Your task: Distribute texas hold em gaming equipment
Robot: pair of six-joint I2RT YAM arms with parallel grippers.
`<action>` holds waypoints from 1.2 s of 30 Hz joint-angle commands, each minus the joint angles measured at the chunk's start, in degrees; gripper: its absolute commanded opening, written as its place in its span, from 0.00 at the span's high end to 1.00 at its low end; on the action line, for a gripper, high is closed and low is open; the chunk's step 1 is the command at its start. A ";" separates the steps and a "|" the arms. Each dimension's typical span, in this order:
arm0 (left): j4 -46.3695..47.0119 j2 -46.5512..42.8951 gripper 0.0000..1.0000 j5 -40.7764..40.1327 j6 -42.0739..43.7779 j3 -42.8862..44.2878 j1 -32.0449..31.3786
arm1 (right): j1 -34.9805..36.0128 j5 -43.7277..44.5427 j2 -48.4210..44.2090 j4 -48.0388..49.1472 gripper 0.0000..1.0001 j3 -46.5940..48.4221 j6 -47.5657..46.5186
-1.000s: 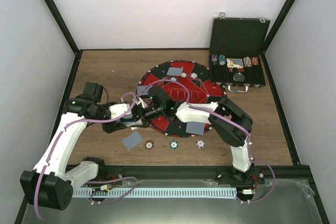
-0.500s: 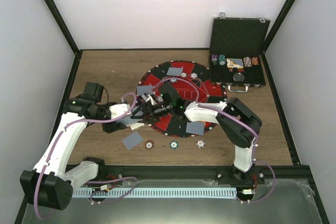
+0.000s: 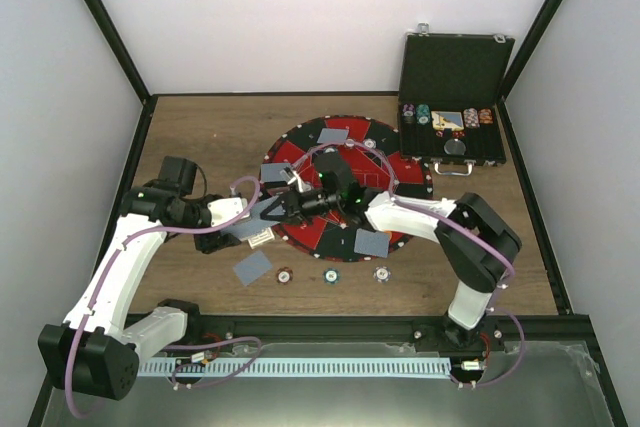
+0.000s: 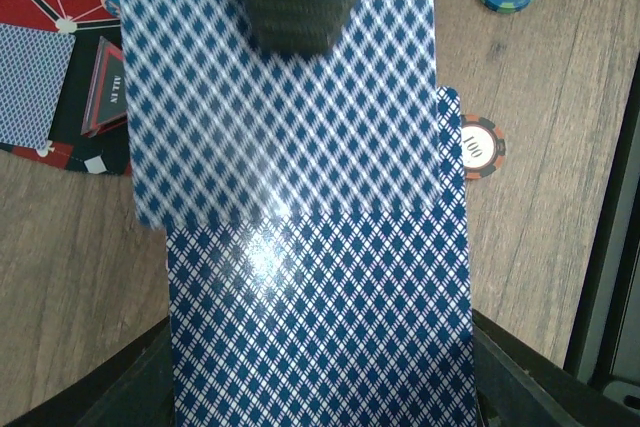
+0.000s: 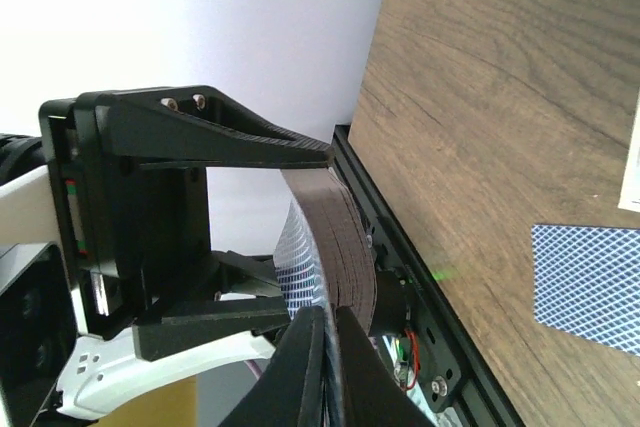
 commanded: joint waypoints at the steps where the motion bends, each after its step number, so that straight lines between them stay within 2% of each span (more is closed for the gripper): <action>1: 0.64 -0.63 0.96 0.98 0.49 0.60 -0.11 | -2.01 2.06 -3.73 -4.03 0.99 -1.15 -1.96; 8: 0.60 -1.01 0.96 -0.01 0.65 0.35 -0.10 | -7.43 0.36 -3.00 -8.20 0.99 0.19 -5.31; 13: 0.30 -1.30 0.96 -0.14 0.76 0.28 -0.10 | -11.78 -1.70 3.60 -12.05 0.99 7.21 -8.86; 26: -0.37 -1.86 0.96 0.76 0.64 0.83 -0.10 | -13.91 0.65 41.25 -34.74 0.99 53.57 -16.42; 29: -0.36 -1.73 0.96 0.79 0.66 0.78 -0.11 | -14.09 2.23 45.91 -39.11 0.94 60.33 -17.29; 33: -0.11 -1.54 0.96 1.06 0.67 0.91 -0.11 | -14.67 4.91 46.00 -42.40 0.75 60.58 -19.32; 36: -0.06 -1.34 0.96 1.37 0.61 1.04 -0.11 | -14.87 7.12 44.18 -45.60 0.69 60.58 -21.94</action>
